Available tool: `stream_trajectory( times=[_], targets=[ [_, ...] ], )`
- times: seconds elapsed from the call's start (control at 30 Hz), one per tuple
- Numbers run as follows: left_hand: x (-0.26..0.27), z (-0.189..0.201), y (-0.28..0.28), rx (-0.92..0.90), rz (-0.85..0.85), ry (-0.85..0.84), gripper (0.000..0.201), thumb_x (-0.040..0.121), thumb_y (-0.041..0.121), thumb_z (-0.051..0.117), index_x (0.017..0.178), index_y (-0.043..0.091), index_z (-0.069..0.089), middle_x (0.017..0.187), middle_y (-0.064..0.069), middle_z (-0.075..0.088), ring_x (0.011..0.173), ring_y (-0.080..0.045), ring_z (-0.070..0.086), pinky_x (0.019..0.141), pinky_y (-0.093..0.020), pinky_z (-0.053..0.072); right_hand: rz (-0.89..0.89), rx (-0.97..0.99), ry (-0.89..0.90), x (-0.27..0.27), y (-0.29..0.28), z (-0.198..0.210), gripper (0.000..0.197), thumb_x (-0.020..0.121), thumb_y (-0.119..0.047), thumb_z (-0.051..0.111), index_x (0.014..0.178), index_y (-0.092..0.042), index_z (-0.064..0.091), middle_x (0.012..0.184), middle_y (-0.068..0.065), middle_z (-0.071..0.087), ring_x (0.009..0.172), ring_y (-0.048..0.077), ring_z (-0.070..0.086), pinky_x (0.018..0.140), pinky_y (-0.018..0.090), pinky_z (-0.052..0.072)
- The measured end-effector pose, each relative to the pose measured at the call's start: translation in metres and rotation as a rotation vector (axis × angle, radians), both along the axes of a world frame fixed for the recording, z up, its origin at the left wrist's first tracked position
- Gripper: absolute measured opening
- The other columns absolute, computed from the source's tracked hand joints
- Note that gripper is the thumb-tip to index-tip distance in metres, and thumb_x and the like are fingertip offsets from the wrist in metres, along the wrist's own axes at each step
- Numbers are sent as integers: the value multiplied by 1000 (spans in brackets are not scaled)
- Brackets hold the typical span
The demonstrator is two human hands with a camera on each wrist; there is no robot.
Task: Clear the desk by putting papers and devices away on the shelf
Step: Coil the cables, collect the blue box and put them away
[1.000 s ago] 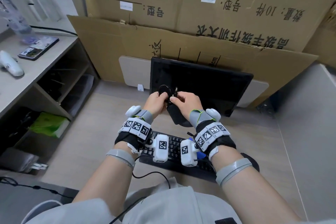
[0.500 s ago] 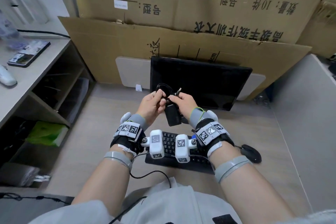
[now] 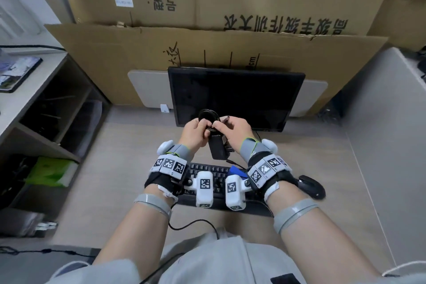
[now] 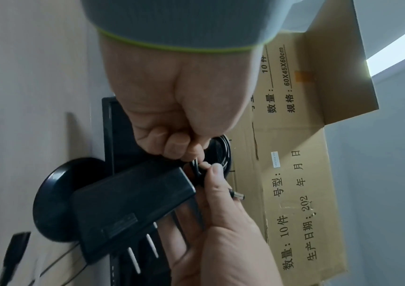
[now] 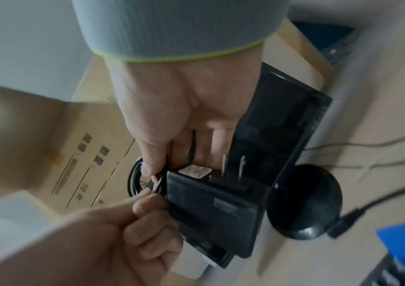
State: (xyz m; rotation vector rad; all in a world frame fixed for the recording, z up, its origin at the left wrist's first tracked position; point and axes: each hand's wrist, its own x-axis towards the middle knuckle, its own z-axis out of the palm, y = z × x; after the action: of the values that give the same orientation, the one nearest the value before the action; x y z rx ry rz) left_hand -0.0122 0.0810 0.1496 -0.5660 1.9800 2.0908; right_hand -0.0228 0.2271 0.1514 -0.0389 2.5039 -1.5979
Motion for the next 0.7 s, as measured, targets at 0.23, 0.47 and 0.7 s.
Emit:
stream_trajectory(
  times=[0.23,0.47,0.7],
  targets=[
    [8,-11,45,-24,-12,-95,49,89,62,52,66,21,39,50,6,31,40,-8,24,44,-22,16,233,493,142,-8,35,-6,29,85,-56,57,98,-35,71,93,-4,73,90,23,66,76,37,53],
    [12,-34,56,-161,97,-48,35,98,15,34,65,12,44,40,8,34,42,-14,26,40,-19,21,271,470,129,0,44,-18,26,79,-56,64,91,-35,75,88,-8,74,85,14,67,76,35,53],
    [2,-18,54,-65,-117,35,44,103,41,39,64,20,38,53,6,28,42,-8,20,45,-23,11,245,526,144,-16,49,-3,20,79,-48,65,85,-31,75,81,-5,72,78,17,66,69,33,53]
  ],
)
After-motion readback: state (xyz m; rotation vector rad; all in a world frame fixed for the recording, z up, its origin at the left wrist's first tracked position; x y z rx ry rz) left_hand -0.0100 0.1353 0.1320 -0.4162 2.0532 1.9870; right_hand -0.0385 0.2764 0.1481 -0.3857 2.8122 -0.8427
